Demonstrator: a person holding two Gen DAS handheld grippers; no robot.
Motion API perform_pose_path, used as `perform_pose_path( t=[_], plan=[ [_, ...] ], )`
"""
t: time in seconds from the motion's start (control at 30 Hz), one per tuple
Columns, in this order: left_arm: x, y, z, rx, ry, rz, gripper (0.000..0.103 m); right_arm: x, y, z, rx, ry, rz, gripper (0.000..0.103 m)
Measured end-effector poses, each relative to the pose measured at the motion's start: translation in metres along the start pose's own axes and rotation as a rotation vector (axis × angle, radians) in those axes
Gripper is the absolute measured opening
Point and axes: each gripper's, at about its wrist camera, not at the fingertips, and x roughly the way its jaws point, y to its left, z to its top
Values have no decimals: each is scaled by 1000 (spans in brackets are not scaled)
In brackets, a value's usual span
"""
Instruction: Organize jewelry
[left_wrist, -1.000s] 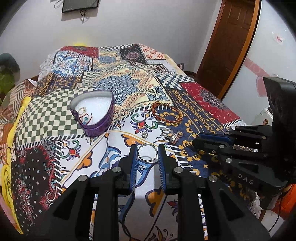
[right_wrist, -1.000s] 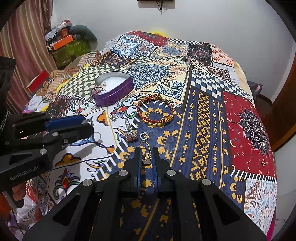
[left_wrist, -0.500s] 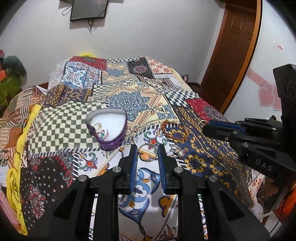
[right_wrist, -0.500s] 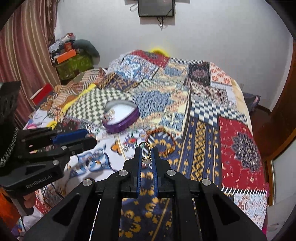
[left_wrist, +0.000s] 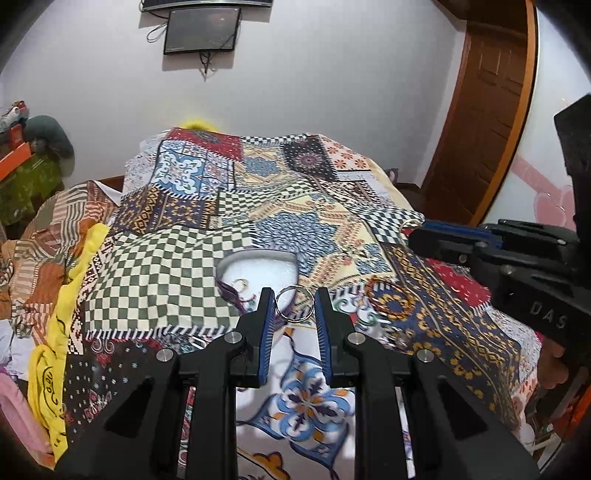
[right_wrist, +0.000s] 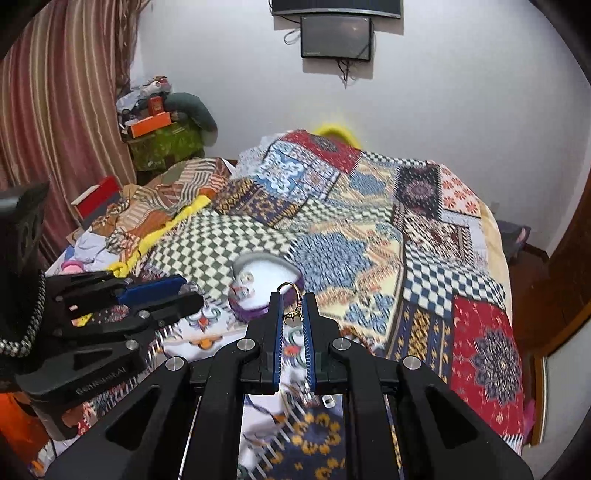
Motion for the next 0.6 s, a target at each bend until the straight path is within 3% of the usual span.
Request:
perform_pose_path(
  t=[0.3, 0.6],
  plan=[
    [19, 21, 6, -34, 9, 33, 21, 16, 7, 21, -21, -15, 32, 9],
    [49, 37, 10, -57, 44, 35, 21, 58, 2, 30, 0, 55, 54, 9]
  ],
)
